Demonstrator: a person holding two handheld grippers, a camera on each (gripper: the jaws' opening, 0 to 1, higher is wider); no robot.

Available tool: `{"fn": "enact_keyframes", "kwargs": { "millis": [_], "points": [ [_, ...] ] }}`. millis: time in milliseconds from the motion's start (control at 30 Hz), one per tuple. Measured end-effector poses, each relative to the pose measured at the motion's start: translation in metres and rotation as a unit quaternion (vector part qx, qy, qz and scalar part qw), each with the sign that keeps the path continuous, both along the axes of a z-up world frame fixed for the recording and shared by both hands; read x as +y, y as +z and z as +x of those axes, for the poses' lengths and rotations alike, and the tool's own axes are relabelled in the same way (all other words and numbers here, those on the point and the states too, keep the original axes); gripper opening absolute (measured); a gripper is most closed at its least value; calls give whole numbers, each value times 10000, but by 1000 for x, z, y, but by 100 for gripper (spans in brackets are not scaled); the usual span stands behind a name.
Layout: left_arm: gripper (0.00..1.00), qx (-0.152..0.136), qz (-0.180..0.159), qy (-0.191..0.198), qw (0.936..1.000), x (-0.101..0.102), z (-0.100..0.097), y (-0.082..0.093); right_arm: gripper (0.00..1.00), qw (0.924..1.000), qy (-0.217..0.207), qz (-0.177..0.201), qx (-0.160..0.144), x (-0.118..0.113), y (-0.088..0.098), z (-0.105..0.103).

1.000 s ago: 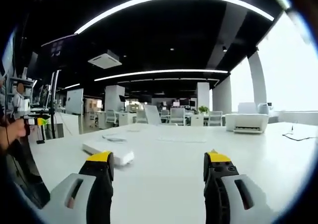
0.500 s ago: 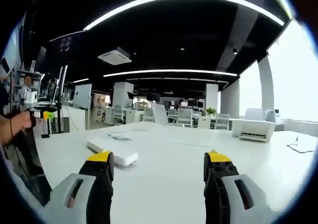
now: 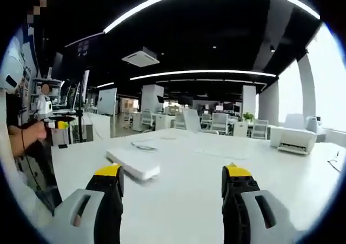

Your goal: Pick up the power strip scattered on the table, fix it on the side mounting bracket of the table, and press the switch

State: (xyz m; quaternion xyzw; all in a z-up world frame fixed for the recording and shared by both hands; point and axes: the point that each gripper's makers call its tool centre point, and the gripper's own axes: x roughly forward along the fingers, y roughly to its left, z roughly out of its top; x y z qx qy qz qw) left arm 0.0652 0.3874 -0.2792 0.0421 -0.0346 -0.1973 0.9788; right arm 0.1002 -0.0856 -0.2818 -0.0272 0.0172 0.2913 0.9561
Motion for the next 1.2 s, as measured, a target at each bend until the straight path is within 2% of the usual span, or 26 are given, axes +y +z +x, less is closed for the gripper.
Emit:
{"fn": "enact_keyframes", "kwargs": {
  "millis": [100, 300, 700, 1200],
  "points": [
    [72, -4, -31, -31, 10000, -1, 0, 1, 69, 9999, 104, -110, 64, 3, -5, 2],
    [72, 11, -21, -74, 10000, -4, -1, 0, 70, 9991, 371, -34, 190, 9, -10, 5],
    [72, 78, -24, -61, 9999, -6, -2, -6, 70, 9959, 773, 395, 236, 13, -2, 17],
    [72, 175, -32, -59, 9998, -8, -3, -13, 71, 9938, 1042, 250, 284, 27, -5, 35]
  ]
}}
